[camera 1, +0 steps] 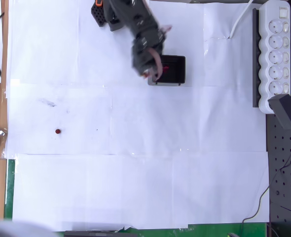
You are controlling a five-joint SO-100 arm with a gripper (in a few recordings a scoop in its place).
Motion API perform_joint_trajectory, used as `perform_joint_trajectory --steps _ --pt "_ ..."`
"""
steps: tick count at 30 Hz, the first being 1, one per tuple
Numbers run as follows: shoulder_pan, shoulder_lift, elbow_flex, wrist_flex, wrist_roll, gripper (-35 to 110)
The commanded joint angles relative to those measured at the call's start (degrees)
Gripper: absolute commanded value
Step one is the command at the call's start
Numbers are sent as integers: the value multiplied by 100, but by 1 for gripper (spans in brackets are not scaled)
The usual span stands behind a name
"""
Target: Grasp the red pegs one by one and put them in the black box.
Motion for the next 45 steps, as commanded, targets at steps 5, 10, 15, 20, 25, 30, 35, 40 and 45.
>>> perform_joint_trajectory --steps 5,10,15,20,25,30,35,40,45 --pt "-668 316 -624 -1020 -448 0" --pt "-562 668 -1248 -1775 -396 11" --pt "-431 589 -1204 -1731 -431 19" --pt "176 -149 -571 -1573 -519 27" --pt "1617 -1274 -281 -2074 35 26" --pt "3437 -1564 -2320 -3841 1459 26" --pt "4922 -519 -4421 -7084 2742 26" --pt "5572 1318 -4482 -9176 3261 23" --pt "5810 2769 -3586 -9703 3384 20"
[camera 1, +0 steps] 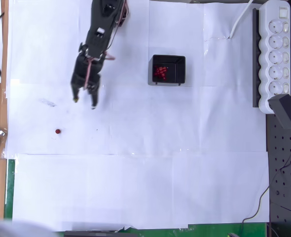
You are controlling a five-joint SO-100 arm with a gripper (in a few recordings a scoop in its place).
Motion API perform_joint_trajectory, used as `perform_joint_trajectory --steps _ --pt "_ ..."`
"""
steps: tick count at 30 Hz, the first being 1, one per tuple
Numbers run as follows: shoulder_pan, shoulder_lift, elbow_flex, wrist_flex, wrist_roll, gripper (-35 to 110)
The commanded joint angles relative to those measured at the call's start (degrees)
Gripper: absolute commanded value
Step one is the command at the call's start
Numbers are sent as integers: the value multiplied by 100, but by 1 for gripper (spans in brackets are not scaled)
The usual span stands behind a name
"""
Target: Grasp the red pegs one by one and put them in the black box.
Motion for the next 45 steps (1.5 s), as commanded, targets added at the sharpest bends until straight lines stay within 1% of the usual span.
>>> perform_joint_trajectory --steps 1,9,13,22,32,38,45 --pt "264 958 870 -738 53 20" --pt "290 2426 2232 -923 -44 17" --pt "290 2944 2663 -1301 -9 17" --pt "396 3665 3604 -1239 -35 15" --pt "404 3902 3902 -1222 0 15" --pt "396 4017 3999 -1239 -18 11" --pt "396 4078 4069 -1239 9 10"
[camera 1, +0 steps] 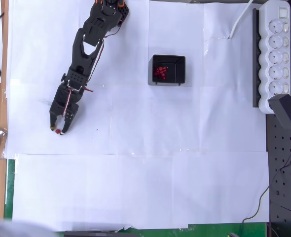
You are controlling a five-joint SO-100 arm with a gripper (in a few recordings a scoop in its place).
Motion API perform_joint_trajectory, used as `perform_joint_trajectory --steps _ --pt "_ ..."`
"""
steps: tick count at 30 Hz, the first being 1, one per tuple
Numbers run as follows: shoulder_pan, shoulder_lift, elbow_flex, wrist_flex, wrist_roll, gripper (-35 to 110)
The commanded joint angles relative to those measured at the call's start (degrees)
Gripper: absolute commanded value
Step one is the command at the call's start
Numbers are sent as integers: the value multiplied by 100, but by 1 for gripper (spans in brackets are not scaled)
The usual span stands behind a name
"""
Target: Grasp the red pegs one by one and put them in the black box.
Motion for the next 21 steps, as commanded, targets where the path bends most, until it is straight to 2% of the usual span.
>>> perform_joint_trajectory --steps 1,5,9,15,21 --pt "62 62 141 -9 -44 9" --pt "53 0 132 123 -88 1" --pt "-44 -466 44 1151 -167 0" --pt "-519 -2417 26 4386 -835 0" --pt "-1582 -4702 536 7901 -1415 0"
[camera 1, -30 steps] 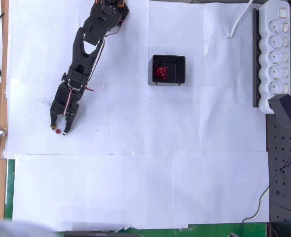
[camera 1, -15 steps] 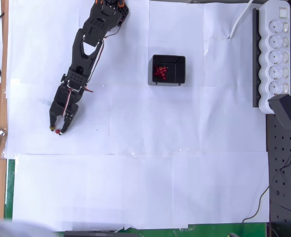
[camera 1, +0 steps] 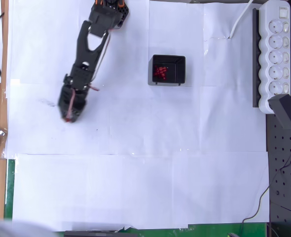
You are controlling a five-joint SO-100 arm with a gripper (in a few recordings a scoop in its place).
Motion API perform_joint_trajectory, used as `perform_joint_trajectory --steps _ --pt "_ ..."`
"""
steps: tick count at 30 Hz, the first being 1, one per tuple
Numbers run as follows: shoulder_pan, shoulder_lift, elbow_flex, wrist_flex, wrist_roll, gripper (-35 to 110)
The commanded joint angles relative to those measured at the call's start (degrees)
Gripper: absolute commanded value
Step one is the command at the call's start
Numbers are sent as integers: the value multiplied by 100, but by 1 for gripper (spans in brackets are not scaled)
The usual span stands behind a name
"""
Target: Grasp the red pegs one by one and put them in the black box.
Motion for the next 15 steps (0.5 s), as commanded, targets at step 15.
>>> perform_joint_trajectory --steps 15 --pt "-5150 -4271 141 4359 -2470 0"
